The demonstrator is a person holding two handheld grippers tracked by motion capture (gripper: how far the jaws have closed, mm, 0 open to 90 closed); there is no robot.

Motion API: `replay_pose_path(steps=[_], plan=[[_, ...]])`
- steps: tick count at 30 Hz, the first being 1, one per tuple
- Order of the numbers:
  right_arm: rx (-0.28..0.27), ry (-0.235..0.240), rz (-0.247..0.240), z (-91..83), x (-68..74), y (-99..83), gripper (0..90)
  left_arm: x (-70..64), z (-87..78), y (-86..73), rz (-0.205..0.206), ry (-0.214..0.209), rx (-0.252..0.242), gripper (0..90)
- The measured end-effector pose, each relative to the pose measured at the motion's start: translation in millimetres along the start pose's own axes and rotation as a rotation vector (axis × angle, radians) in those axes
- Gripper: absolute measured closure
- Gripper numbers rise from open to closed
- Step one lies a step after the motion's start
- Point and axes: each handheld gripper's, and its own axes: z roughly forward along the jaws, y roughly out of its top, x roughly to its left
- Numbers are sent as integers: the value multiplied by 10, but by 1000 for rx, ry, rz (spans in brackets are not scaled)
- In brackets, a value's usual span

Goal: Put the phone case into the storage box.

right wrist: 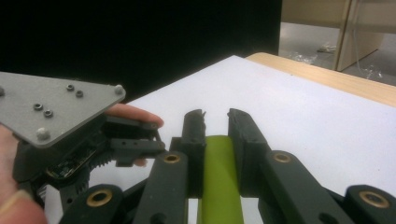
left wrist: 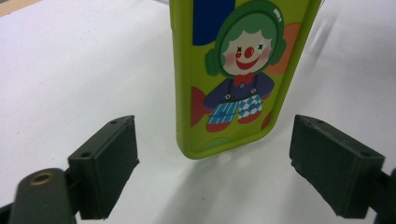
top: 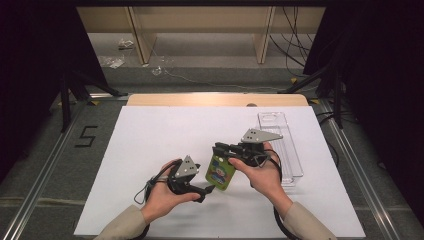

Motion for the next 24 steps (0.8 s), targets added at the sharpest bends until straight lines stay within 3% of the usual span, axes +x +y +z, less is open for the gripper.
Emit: replay_pose_path(steps=[14, 24], plan=[[38, 53, -49, 5, 38, 39, 778, 37, 41, -30, 10, -48, -17, 182], [44, 78, -53, 11, 51, 45, 778, 58, 93, -42, 10, -81, -23, 207]])
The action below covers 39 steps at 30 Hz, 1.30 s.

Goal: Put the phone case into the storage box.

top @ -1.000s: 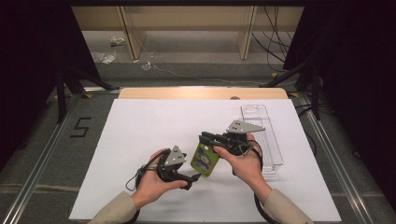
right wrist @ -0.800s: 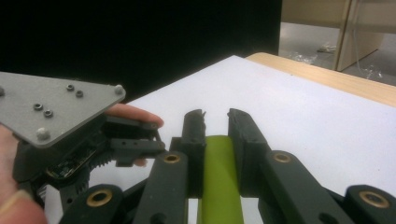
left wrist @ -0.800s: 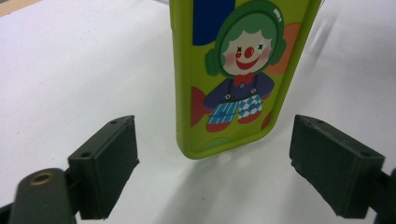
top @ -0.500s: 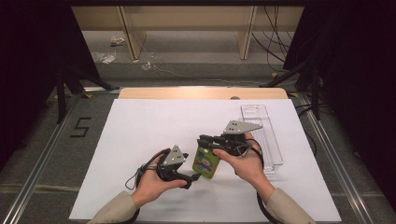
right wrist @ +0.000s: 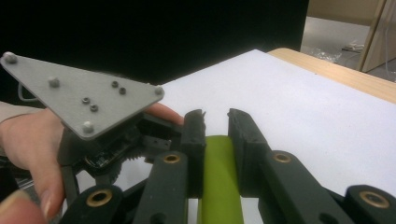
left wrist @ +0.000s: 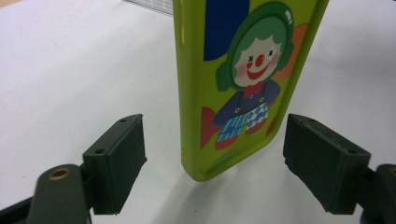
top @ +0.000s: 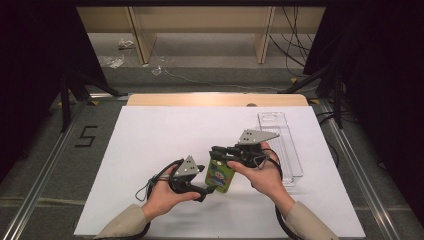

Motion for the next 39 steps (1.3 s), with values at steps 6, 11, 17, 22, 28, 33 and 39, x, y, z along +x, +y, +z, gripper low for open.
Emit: replay_pose_path(steps=[6, 11, 17, 22, 28, 33, 39], plan=[[0, 7, 1, -4, -1, 7, 778, 8, 33, -8, 4, -26, -4, 221], [-1, 14, 0, -4, 7, 14, 778, 13, 54, 3, 8, -54, -14, 249], [7, 27, 1, 16, 22, 5, 778, 33, 75, 8, -1, -78, -28, 309], [13, 39, 9, 35, 28, -6, 778, 45, 87, -3, -9, -87, -26, 365], [9, 51, 13, 32, 29, -2, 779, 29, 91, -2, 8, -125, -18, 439], [10, 64, 25, 41, 31, -13, 779, 26, 88, -7, 23, -130, 1, 492], [-4, 77, 41, 38, 33, -10, 779, 51, 26, 17, 21, -132, 11, 642]])
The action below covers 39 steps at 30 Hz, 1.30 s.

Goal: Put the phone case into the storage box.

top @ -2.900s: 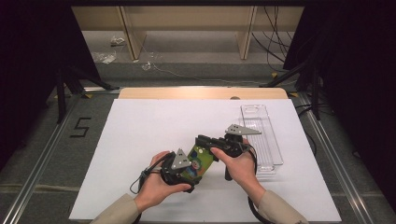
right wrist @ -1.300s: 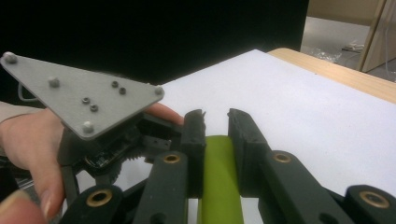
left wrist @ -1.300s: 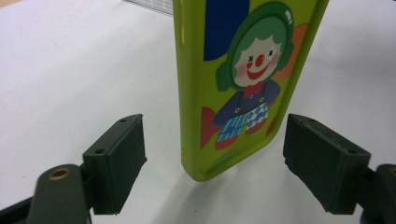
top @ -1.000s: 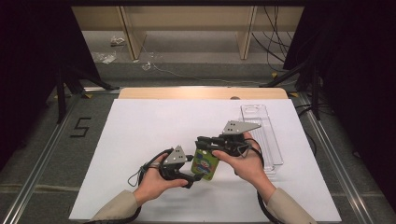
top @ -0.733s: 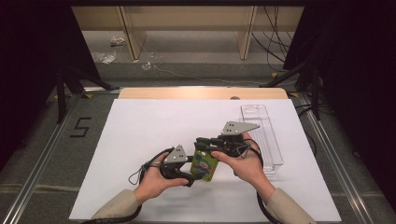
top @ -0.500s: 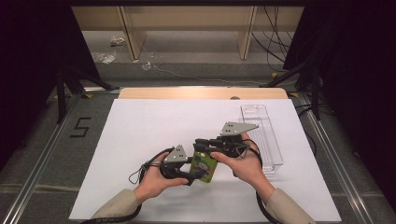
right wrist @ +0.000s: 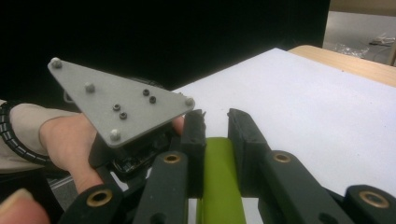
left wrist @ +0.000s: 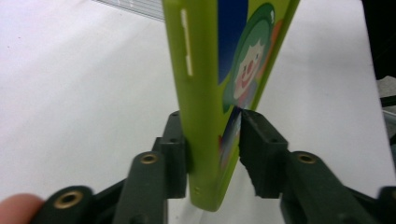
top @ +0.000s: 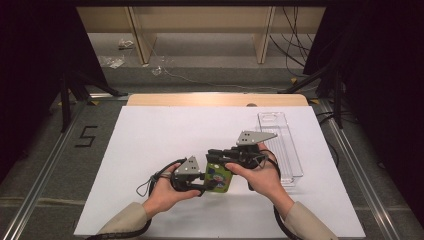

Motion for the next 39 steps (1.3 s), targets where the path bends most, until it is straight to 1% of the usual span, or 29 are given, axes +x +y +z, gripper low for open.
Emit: replay_pose_path(steps=[3, 5, 8, 13, 25, 29, 32, 33, 35, 36, 37, 39], plan=[[-5, 7, 0, -4, 9, 8, 779, -10, -17, 12, -11, -7, 5, 694], [-7, 13, -1, -1, 16, 9, 779, -13, -27, 14, -15, -1, 9, 724], [-15, 23, 3, -6, 13, 12, 779, -5, -47, 20, -36, -11, 6, 761], [-21, 31, 8, -8, 7, 10, 778, -9, -53, 21, -59, -6, 6, 770], [-28, 35, 4, -5, 1, 6, 777, 0, -67, 28, -63, 4, 12, 774], [-30, 37, -4, -8, -3, 8, 773, 6, -73, 31, -66, 7, 10, 775], [-29, 40, -21, -13, -11, 16, 755, 7, -77, 32, -65, 5, 7, 775], [-27, 41, -33, -19, -13, 22, 733, 3, -80, 36, -64, -1, -1, 775], [-35, 28, -84, -36, -20, 42, 604, -6, -87, 49, -52, 8, -8, 775], [-43, 20, -93, -40, -26, 48, 541, -11, -91, 52, -46, 19, -7, 775], [-55, 0, -98, -52, -34, 55, 466, -4, -95, 48, -47, 30, -9, 775], [-82, -59, -110, -74, -58, 58, 310, 14, -102, 37, -51, 43, -7, 775]])
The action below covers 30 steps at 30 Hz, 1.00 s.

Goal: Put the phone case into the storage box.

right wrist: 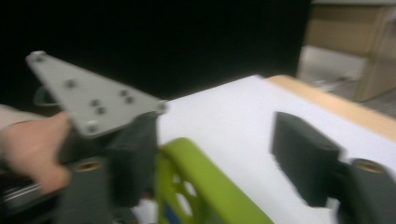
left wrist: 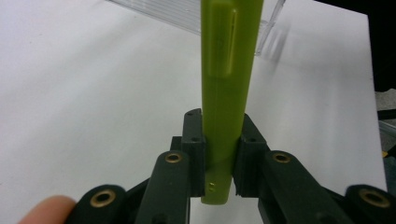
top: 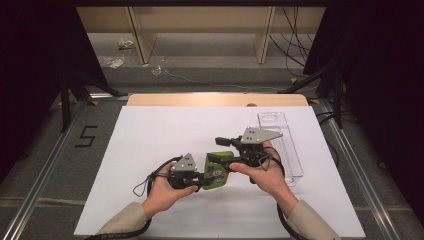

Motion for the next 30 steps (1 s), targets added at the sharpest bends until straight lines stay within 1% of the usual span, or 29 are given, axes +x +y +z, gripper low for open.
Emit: replay_pose_path(steps=[1, 3, 4, 9, 11, 13, 17, 27, 30], plan=[[-13, -28, -4, -10, -12, -5, 277, 5, -4, -4, -7, 11, -4, 775], [-38, -47, 16, -18, -29, -20, 210, 19, -14, -3, -16, 26, -10, 775], [-40, -64, 22, -16, -38, -34, 202, 24, -17, -3, -25, 35, -14, 774], [-60, -89, 48, -14, -63, -74, 198, 59, -35, -17, -53, 72, -29, 773], [-67, -111, 48, -25, -69, -77, 185, 76, -47, -18, -64, 90, -42, 773], [-70, -112, 52, -32, -76, -82, 194, 88, -64, -18, -76, 113, -50, 773], [-70, -141, 55, -28, -80, -116, 173, 107, -81, -24, -94, 146, -63, 772], [-89, -209, 52, -43, -92, -155, 151, 155, -118, -37, -127, 199, -90, 772], [-81, -221, 49, -35, -87, -170, 142, 170, -128, -40, -140, 213, -98, 772]])
